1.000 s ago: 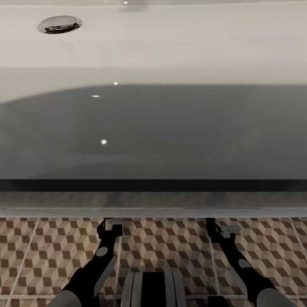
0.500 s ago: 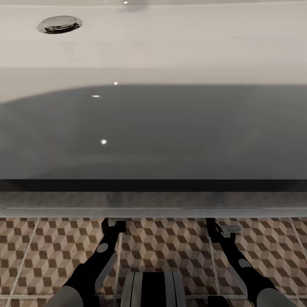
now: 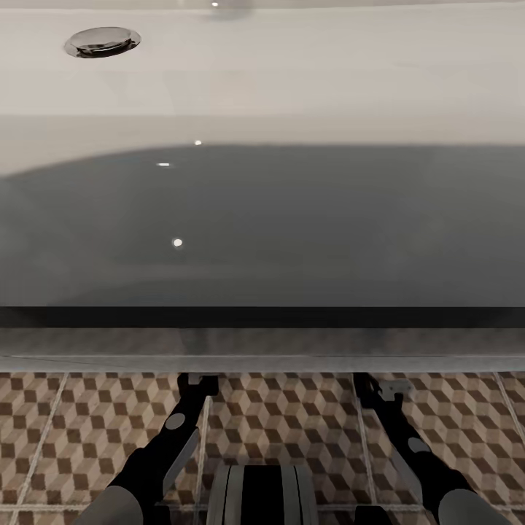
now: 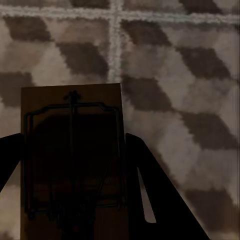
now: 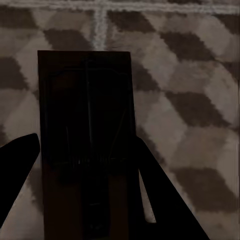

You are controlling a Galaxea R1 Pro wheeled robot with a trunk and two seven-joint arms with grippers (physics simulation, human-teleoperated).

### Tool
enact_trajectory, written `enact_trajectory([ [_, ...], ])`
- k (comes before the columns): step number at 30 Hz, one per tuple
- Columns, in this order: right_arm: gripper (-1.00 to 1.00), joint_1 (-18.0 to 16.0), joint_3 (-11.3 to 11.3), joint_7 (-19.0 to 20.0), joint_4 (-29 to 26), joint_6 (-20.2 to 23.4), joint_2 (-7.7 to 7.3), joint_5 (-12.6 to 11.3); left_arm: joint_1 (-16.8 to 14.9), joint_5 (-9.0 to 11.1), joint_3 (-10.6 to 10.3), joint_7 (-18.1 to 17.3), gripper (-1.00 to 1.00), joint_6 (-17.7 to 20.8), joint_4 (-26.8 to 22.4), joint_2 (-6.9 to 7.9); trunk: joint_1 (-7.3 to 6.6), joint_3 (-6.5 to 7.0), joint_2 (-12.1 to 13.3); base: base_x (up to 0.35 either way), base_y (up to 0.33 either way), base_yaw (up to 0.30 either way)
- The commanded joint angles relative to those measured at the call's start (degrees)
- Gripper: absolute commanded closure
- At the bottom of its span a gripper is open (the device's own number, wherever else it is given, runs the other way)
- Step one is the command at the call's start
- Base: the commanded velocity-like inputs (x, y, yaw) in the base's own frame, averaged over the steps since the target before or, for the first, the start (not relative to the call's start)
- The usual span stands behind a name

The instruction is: Take the four mousetraps from the cabinet in the bathroom and place them on the bathroom floor. Make sure all four end up on the same floor surface, and ensure that at least two of them are either under or directly next to the same bathroom sink.

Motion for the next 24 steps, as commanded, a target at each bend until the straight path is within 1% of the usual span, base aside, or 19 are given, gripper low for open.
enact_trajectory([
  [1, 1.00, 0.00, 0.01, -0.02, -0.27, 0.00, -0.03, -0.42, 0.00, -0.20, -0.01, 0.14, 1.00, 0.05, 0.00, -0.01, 0.00, 0.00, 0.00, 0.000, 0.000, 0.000],
  [2, 1.00, -0.02, 0.01, 0.01, -0.70, 0.00, -0.09, -1.59, 0.00, -0.20, -0.01, 0.12, 1.00, 0.03, 0.00, -0.02, 0.00, 0.00, 0.00, 0.000, 0.000, 0.000],
  [5, 1.00, -0.02, 0.00, 0.25, -1.33, 0.02, -0.23, -6.06, -0.01, -0.20, -0.01, 0.09, 1.00, -0.03, 0.00, -0.03, 0.00, 0.00, 0.00, 0.000, 0.000, 0.000],
  [8, 1.00, -0.02, 0.06, 0.50, -1.48, 0.06, -0.29, -7.81, -0.01, -0.20, -0.01, 0.08, 1.00, -0.06, 0.00, -0.04, 0.00, 0.00, 0.00, 0.000, 0.000, 0.000],
  [13, 1.00, -0.04, 0.12, 0.65, -1.49, 0.08, -0.26, -8.48, -0.01, -0.20, -0.01, 0.08, 1.00, -0.99, 0.00, 0.03, 0.00, 0.00, 0.00, 0.000, 0.000, 0.000],
  [19, 1.00, -0.14, 0.21, 0.54, -1.76, 0.10, -0.23, -8.43, -0.01, -0.28, -0.01, 0.08, 1.00, -1.89, 0.08, 0.05, 0.00, 0.00, 0.00, 0.000, 0.000, 0.000],
  [24, 1.00, -0.26, 0.24, 0.13, -3.36, 0.14, -0.26, -7.93, -0.01, -0.23, -0.01, 0.08, 1.00, -1.97, 0.09, 0.03, 0.00, 0.00, 0.00, 0.000, 0.000, 0.000],
])
